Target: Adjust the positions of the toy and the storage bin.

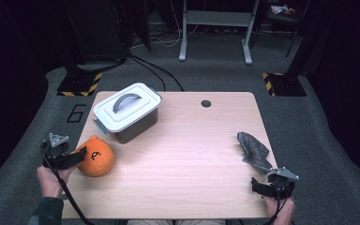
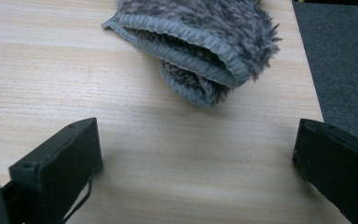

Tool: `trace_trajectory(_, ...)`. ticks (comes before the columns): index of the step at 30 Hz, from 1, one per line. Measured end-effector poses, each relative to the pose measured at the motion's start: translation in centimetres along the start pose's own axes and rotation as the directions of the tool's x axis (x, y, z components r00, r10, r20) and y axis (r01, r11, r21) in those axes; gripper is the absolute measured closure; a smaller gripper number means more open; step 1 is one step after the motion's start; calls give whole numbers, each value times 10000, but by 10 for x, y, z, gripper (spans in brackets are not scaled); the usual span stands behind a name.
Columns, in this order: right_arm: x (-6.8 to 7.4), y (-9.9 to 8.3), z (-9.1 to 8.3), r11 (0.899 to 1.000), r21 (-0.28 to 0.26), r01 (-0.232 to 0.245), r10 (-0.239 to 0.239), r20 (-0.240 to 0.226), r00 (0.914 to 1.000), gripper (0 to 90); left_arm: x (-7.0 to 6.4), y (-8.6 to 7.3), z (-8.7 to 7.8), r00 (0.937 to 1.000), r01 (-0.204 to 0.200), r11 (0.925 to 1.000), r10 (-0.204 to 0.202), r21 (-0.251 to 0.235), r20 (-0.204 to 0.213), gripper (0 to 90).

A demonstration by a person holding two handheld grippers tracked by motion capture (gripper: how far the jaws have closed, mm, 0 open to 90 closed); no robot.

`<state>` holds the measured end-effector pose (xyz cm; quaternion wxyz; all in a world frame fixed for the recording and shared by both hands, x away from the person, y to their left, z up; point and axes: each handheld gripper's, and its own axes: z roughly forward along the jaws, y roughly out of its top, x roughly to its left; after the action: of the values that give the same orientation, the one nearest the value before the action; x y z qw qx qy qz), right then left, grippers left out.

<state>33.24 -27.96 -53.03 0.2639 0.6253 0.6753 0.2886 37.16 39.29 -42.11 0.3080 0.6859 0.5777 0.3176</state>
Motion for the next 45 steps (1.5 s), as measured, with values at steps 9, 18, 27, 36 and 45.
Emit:
trace_trajectory(9,0,0,0,10000,1,13,-13,-25,10000,2,-17,27,11,9945,-314,9991,340,-281,992,176)
trace_trajectory(18,0,0,0,10000,7,31,-31,-40,10000,3,-29,55,30,9838,-535,9977,599,-421,1687,65)
trace_trajectory(27,0,0,0,10000,-4,17,-17,-37,10000,3,-32,82,57,9766,-457,9984,519,-347,2087,0)
trace_trajectory(36,0,0,0,10000,-6,23,-23,-38,10000,3,-29,102,71,9743,-447,9979,539,-471,2187,30)
trace_trajectory(45,0,0,0,10000,-14,9,-9,-17,10000,3,-38,121,92,9622,-1003,9944,1052,-322,2511,205)
